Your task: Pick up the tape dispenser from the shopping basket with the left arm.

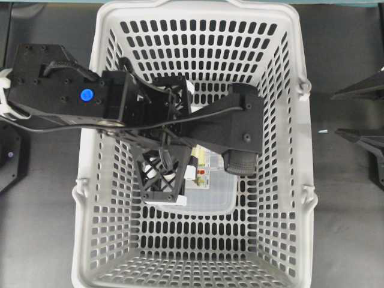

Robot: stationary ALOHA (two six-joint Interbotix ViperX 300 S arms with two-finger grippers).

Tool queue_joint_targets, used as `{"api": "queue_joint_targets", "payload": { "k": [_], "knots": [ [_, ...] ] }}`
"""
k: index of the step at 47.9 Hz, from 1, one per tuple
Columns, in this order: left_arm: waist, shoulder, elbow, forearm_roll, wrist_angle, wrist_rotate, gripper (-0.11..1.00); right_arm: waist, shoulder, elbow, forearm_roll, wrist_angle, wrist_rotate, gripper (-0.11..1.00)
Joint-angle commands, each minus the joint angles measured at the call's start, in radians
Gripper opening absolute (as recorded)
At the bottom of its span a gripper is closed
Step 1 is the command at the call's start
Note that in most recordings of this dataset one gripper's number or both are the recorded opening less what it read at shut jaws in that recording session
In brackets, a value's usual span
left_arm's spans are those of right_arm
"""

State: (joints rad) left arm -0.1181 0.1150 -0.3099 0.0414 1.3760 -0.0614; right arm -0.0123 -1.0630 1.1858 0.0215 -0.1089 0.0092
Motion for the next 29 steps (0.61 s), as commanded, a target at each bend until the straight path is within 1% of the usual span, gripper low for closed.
{"api": "queue_joint_targets", "payload": {
  "k": [1,29],
  "knots": [
    [0.000,-0.012,-0.015,0.003,-0.005,0.002,0.28,0.002,0.006,-0.008,0.003,-0.005,-0.002,0.67],
    [0.000,-0.012,0.000,0.003,-0.002,0.002,0.28,0.002,0.006,-0.003,0.003,-0.006,-0.002,0.67]
  ]
}}
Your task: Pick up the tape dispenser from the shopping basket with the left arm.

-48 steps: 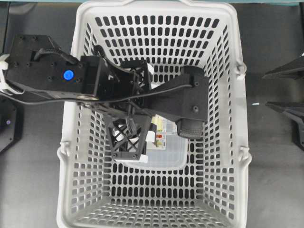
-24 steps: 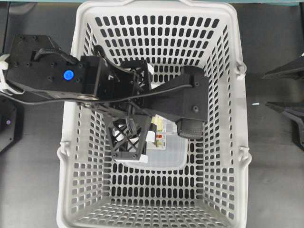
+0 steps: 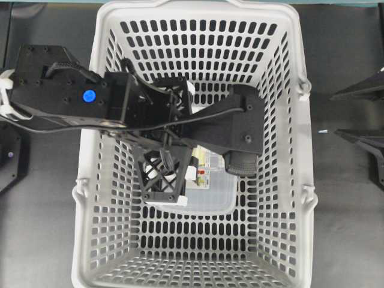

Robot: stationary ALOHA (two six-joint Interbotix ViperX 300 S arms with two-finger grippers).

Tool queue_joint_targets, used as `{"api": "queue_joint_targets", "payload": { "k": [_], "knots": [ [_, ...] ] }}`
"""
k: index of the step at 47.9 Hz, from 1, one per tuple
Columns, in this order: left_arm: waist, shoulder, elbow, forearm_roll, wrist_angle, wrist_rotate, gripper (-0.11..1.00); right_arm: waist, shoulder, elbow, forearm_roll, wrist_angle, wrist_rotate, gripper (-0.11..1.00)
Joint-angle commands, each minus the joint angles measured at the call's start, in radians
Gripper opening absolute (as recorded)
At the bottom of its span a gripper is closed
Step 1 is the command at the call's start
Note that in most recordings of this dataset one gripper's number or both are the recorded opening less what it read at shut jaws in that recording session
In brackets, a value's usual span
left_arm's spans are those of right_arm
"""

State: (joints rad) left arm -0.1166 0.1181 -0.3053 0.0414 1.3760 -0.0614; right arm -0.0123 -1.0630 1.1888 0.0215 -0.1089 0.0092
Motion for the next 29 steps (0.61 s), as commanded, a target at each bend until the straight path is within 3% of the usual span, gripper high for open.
{"api": "queue_joint_targets", "payload": {
  "k": [1,29],
  "knots": [
    [-0.002,-0.015,-0.003,0.003,-0.002,0.002,0.28,0.002,0.006,-0.006,0.003,-0.006,-0.002,0.67],
    [-0.002,-0.012,0.008,0.003,-0.005,0.002,0.28,0.002,-0.012,0.000,0.003,0.002,-0.002,0.67]
  ]
}}
